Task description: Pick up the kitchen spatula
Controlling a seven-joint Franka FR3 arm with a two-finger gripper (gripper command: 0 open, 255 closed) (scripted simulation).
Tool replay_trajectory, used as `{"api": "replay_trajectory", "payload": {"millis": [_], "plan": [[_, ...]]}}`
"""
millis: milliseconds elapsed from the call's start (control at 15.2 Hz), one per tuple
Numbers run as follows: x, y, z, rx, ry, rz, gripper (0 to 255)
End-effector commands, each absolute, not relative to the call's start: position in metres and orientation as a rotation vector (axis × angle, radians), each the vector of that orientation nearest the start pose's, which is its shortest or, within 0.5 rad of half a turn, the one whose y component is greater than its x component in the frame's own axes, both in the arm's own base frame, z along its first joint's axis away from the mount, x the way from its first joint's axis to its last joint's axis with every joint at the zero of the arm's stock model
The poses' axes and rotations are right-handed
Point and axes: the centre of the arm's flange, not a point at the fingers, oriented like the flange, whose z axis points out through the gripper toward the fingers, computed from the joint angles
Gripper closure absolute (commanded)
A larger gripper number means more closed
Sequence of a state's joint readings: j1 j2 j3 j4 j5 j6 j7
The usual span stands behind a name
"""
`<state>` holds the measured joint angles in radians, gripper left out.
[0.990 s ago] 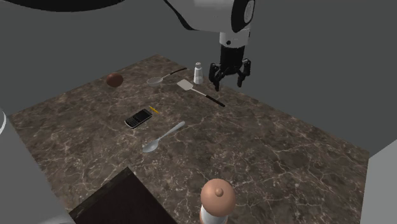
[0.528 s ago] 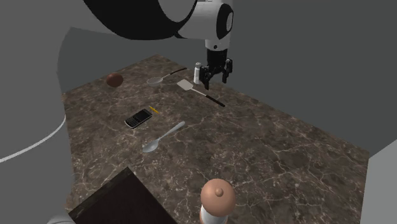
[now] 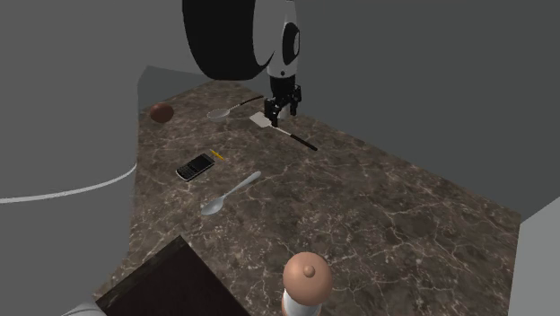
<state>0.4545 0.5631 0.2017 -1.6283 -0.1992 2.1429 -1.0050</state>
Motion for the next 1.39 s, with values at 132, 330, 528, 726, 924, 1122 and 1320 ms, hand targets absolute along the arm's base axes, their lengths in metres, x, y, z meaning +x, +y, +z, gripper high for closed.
{"api": "replay_trajectory", "payload": {"millis": [132,330,528,726,924,1122,1320], "plan": [[0.556,0.400,0.275,1.968,2.382,-0.065,0],[0.556,0.400,0.259,1.968,2.382,-0.065,0],[0.556,0.400,0.256,1.968,2.382,-0.065,255],[0.556,0.400,0.256,1.968,2.382,-0.065,255],[0.556,0.400,0.256,1.968,2.382,-0.065,255],[0.556,0.400,0.256,1.968,2.382,-0.065,255],[0.556,0.400,0.272,1.968,2.382,-0.065,255]]}}
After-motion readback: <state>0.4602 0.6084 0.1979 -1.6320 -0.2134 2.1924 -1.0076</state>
